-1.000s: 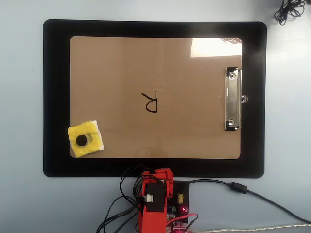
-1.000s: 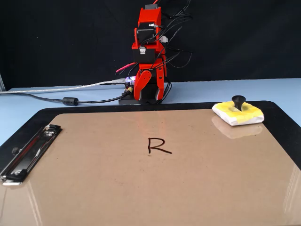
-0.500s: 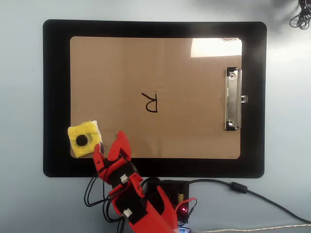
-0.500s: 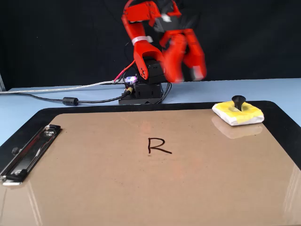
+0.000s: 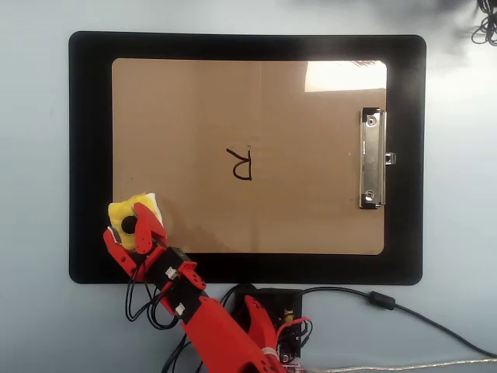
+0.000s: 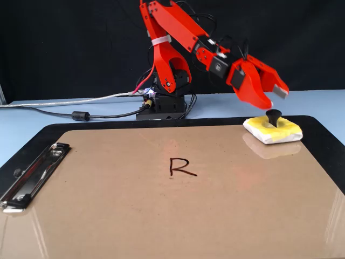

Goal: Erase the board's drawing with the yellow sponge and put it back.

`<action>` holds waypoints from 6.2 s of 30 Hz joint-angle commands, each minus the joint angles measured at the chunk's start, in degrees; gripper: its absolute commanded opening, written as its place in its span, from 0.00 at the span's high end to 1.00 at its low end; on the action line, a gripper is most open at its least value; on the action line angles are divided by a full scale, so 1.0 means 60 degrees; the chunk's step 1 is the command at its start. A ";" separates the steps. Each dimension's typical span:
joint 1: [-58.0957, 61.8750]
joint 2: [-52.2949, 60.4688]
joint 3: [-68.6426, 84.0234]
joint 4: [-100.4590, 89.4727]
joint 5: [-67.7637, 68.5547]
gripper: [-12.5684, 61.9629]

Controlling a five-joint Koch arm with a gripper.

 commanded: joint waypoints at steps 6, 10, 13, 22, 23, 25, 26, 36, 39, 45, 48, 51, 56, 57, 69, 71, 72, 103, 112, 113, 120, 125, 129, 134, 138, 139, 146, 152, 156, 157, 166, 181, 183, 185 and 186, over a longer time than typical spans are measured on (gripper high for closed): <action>-0.0645 -0.0630 -0.0015 -0.1245 0.0015 0.38; -0.0732 -0.1362 0.0015 -0.2168 0.0103 0.38; -0.0718 -0.2021 0.0059 -0.2944 0.0278 0.38; -0.0469 -0.2358 0.1113 -0.4028 0.0630 0.39; -0.0454 -0.2373 0.1172 -0.4189 0.0630 0.39; -0.0454 -0.2461 0.1187 -0.4468 0.0630 0.41; -0.0439 -0.2490 0.1187 -0.4570 0.0630 0.43; -0.0249 -0.3076 0.1113 -0.4790 0.0630 0.57; 0.0088 -0.3003 0.1187 -0.4849 0.0674 0.78; 0.0718 -0.2988 0.1289 -0.5420 0.0718 0.94; 0.0791 -0.2900 0.1230 -0.5376 0.0659 0.94; 0.1143 -0.1802 0.1245 -0.4863 0.0615 0.94; 0.3208 0.2461 0.0967 0.1157 0.0513 0.94; 0.3574 0.3223 0.0791 0.2227 0.0513 0.94; 0.9346 0.2988 0.0483 0.2695 0.0908 0.94; 0.9800 0.2344 0.0469 0.1846 0.0908 0.94; 0.9800 0.2051 0.0483 0.1465 0.0908 0.94; 0.8145 -0.2549 0.3179 -0.6797 0.0835 0.94; 0.8496 -0.7354 -0.1875 -0.6826 0.0879 0.94; 0.8628 -0.7441 -0.1934 -0.6841 0.0894 0.94; 0.9067 -0.4468 0.2930 -0.7881 0.0894 0.94; 0.9053 -0.3779 0.3384 -0.7866 0.0850 0.94; 0.9536 -0.5391 0.0703 -0.7354 0.0864 0.94; 1.0356 -0.6108 -0.0264 -0.6650 0.0923 0.94; 1.0371 -0.3809 0.2402 -0.6650 0.0923 0.94; 1.0327 -0.3252 0.3032 -0.6650 0.0908 0.94; 1.0137 -0.2959 0.2944 -0.6387 0.0894 0.94; 1.0020 -0.6343 -0.0879 -0.5493 0.0894 0.94; 1.0020 -0.5083 -0.0220 -0.4248 0.0908 0.94; 1.0005 -0.4395 0.0439 -0.4072 0.0908 0.94; 0.9287 -0.1699 0.2461 -0.3135 0.0894 0.94; 0.9272 -0.1392 0.1992 -0.2563 0.0879 0.94; 0.9229 0.0234 0.3120 -0.2065 0.0879 0.94; 0.9229 0.1055 0.3281 -0.1494 0.0879 0.94; 0.9243 0.1025 0.3223 -0.1230 0.0894 0.94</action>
